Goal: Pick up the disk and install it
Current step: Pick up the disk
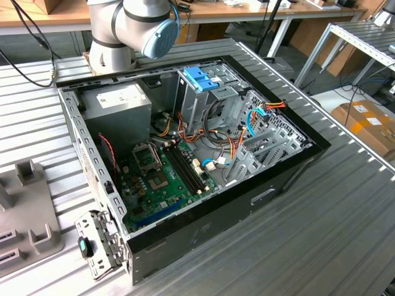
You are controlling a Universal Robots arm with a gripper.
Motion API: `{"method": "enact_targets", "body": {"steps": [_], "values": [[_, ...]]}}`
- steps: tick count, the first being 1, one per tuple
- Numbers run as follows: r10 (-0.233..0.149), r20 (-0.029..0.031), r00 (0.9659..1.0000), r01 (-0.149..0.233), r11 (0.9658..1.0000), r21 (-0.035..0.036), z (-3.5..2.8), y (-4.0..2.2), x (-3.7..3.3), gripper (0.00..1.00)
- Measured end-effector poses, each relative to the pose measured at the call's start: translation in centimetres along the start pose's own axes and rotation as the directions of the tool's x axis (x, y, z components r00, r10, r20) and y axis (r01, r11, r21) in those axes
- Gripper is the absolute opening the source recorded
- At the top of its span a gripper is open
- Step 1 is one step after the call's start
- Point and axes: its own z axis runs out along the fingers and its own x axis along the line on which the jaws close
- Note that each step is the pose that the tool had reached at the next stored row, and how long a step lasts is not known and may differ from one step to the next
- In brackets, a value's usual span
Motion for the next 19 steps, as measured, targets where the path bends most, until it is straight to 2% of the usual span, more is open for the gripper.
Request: {"method": "enact_targets", "body": {"steps": [8,19], "values": [[0.0,-0.0001,1.0,0.0,1.0,-0.0001,-0.22,0.0,0.01,0.35],[0.0,-0.0001,1.0,0.0,1.0,0.0,-1.57,-0.01,0.04,0.35]]}}
